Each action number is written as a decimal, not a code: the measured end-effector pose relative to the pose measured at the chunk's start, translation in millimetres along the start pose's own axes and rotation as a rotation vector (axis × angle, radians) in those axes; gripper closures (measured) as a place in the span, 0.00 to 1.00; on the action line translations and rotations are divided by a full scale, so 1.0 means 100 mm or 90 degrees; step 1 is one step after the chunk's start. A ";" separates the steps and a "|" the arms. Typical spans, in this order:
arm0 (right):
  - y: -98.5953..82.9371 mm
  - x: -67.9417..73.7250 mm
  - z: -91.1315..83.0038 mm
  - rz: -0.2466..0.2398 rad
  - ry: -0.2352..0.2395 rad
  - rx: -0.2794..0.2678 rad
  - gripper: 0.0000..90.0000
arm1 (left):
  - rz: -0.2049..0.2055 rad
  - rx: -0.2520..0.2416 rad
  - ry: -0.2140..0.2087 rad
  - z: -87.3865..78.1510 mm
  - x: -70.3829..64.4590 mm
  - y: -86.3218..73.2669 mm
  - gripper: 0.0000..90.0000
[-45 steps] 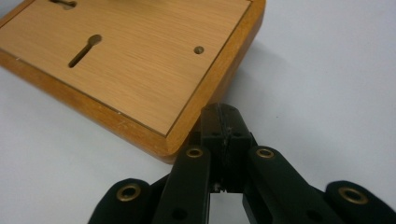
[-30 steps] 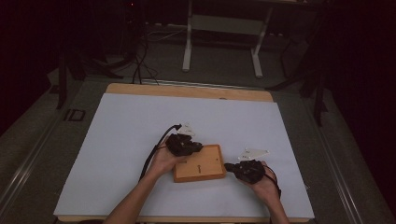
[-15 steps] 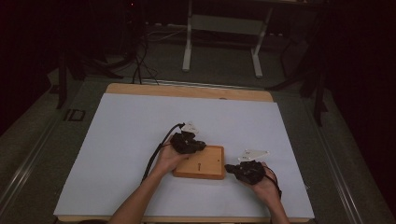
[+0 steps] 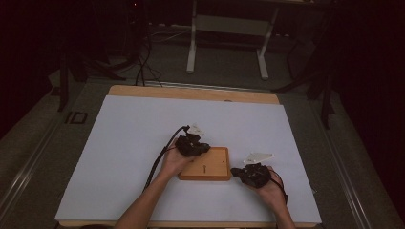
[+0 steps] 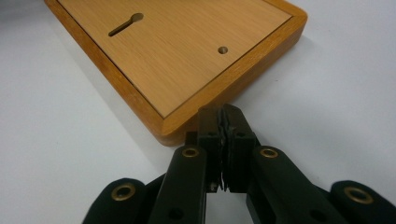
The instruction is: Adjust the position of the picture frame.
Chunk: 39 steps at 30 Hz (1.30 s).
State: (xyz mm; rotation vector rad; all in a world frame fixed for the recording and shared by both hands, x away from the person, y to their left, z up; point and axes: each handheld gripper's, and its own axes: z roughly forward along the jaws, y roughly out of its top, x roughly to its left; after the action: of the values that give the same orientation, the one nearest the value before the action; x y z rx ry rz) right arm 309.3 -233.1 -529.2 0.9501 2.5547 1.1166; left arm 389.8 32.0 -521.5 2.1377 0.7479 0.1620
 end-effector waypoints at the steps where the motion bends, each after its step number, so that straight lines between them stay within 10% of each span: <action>1: 0.00 0.00 0.00 0.001 -0.001 0.000 0.97 | 0.002 0.001 -0.001 0.01 0.00 0.00 0.94; 11: 0.00 -0.02 -0.02 0.004 -0.007 -0.008 0.95 | -0.003 0.001 -0.011 0.01 0.00 0.00 0.92; 21: -0.01 -0.03 -0.03 0.007 -0.013 -0.017 0.92 | -0.008 -0.013 -0.006 -0.09 -0.01 -0.01 0.67; 39: -0.01 -0.07 -0.05 0.023 -0.015 -0.040 0.79 | -0.018 -0.036 0.014 -0.37 -0.04 -0.14 0.63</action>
State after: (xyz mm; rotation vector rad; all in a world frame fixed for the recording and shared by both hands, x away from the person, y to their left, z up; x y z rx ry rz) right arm 312.4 -240.7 -527.3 0.9916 2.4779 1.1799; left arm 366.6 61.7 -507.9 2.0741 0.7781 0.1899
